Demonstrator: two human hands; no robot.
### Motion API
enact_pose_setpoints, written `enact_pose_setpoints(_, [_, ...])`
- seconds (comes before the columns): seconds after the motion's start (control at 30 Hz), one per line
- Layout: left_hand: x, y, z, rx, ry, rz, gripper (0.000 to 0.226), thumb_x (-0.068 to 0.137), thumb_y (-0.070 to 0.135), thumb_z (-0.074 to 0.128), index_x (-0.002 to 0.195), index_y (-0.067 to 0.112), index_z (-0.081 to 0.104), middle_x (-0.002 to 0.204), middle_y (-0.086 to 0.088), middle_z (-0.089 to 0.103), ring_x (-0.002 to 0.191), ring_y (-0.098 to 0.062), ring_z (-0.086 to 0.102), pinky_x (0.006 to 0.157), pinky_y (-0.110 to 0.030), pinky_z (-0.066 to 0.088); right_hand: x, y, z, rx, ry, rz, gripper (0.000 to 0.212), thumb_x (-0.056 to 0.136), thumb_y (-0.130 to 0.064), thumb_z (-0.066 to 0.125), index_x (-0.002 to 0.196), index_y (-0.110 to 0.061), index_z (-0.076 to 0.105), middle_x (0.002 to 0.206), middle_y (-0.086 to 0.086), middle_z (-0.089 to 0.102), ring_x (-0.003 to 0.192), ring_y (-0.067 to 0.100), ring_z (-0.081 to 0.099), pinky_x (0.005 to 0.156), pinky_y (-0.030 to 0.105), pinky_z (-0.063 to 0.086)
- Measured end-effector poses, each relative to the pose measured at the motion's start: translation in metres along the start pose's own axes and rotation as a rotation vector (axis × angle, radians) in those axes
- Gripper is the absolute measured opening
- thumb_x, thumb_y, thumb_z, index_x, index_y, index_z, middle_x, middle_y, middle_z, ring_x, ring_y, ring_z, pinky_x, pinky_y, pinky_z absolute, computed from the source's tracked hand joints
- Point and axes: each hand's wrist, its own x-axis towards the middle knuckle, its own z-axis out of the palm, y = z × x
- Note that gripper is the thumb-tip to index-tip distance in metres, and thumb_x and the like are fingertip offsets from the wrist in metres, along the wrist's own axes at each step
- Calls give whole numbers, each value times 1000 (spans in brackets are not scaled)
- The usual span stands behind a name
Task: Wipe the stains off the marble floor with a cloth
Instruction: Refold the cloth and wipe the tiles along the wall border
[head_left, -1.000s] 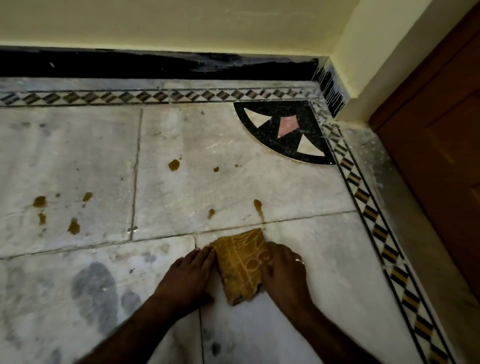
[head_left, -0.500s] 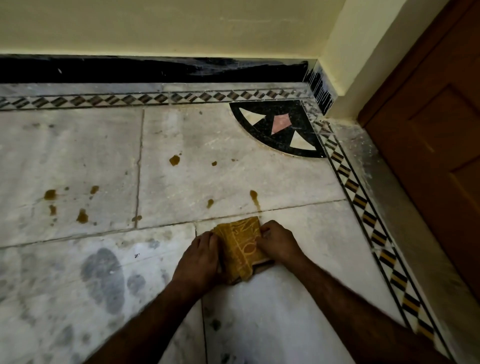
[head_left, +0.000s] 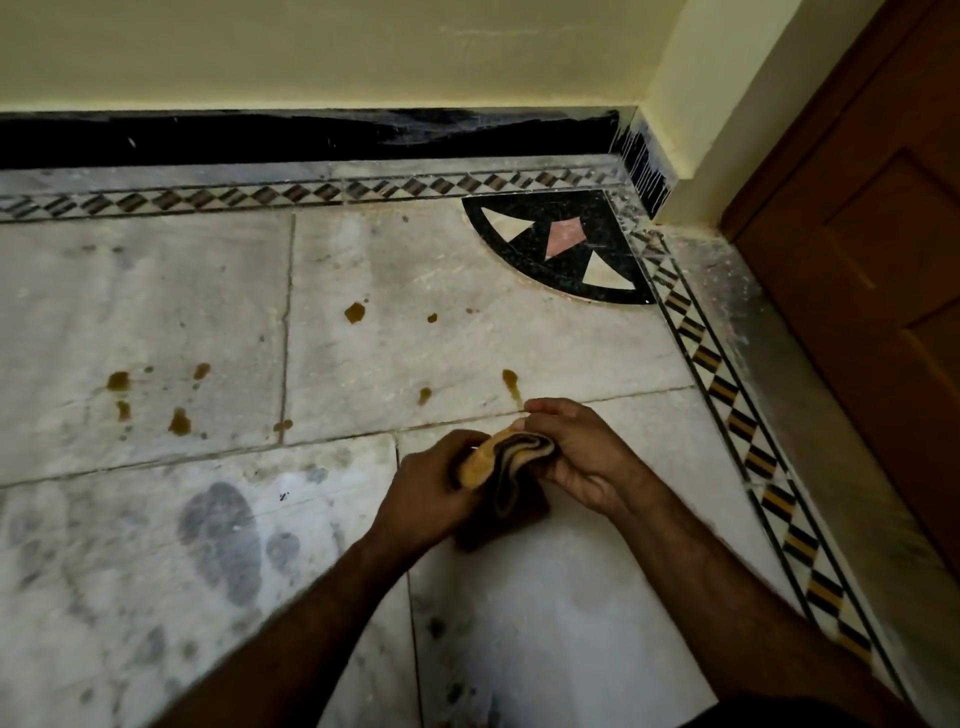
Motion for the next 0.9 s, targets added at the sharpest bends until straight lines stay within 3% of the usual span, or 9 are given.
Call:
enact_pose_setpoints(0.1, [6, 16, -10, -274, 81, -57, 27, 76, 37, 69, 100, 27, 75, 87, 4, 77, 78, -16, 74, 70, -41, 59, -18, -13, 4, 47, -75, -42, 13, 91, -14, 69, 101, -9, 63, 88, 16, 71, 67, 22, 72, 51, 28, 59])
enact_pose_setpoints(0.23, [10, 35, -18, -552, 91, -170, 16, 91, 5, 65, 95, 16, 75, 81, 0, 77, 78, -21, 74, 62, -35, 57, -40, -20, 2, 65, -227, -139, 34, 89, -39, 70, 106, -13, 56, 108, 25, 74, 94, 30, 73, 83, 39, 57])
enact_pose_setpoints(0.3, [11, 39, -21, -636, 79, -221, 10, 91, 9, 66, 93, 14, 74, 85, -6, 77, 82, -27, 74, 66, -37, 58, -51, -16, -1, -97, -249, -257, 39, 80, -34, 79, 106, -15, 58, 109, 13, 75, 101, 22, 71, 92, 38, 54])
enact_pose_setpoints(0.37, [11, 44, -22, -687, 65, -241, 9, 89, 15, 66, 94, 11, 73, 89, -11, 76, 86, -31, 74, 71, -41, 59, -62, -8, -2, -328, -203, -340, 61, 63, -30, 89, 115, -19, 59, 110, 2, 75, 103, 17, 71, 91, 33, 58])
enact_pose_setpoints(0.43, [9, 50, -21, -699, 49, -246, 13, 96, 13, 61, 101, 6, 71, 94, -15, 76, 90, -34, 75, 75, -43, 60, -69, 3, -1, -456, -150, -366, 78, 60, -23, 98, 125, -25, 55, 113, -2, 74, 105, 17, 72, 90, 35, 61])
enact_pose_setpoints(0.6, [3, 59, -23, -728, -39, -235, 15, 97, 21, 62, 104, 10, 70, 97, -11, 77, 93, -29, 75, 76, -36, 59, -71, 8, 3, -273, -24, -403, 54, 84, -1, 78, 127, -25, 58, 108, 5, 78, 107, 28, 74, 95, 45, 60])
enact_pose_setpoints(0.73, [1, 57, -33, -675, -177, -140, 35, 86, 15, 75, 118, 4, 66, 114, -17, 74, 107, -31, 71, 90, -41, 59, -73, -4, 3, -175, -5, -392, 41, 92, 4, 66, 121, -24, 59, 112, 7, 75, 110, 34, 70, 95, 61, 56])
enact_pose_setpoints(0.8, [3, 53, -38, -654, -158, -127, 40, 84, 11, 78, 120, 3, 66, 115, -17, 74, 108, -33, 71, 92, -44, 59, -75, -12, 2, -127, -15, -400, 38, 95, 6, 58, 119, -24, 58, 117, 11, 69, 106, 32, 70, 88, 58, 60])
enact_pose_setpoints(0.9, [3, 51, -45, -679, -72, -134, 35, 88, 12, 72, 121, 5, 66, 113, -13, 75, 108, -33, 71, 87, -42, 60, -75, -22, -1, -83, -27, -423, 38, 97, 7, 53, 121, -23, 57, 104, 7, 70, 87, 20, 71, 70, 39, 62])
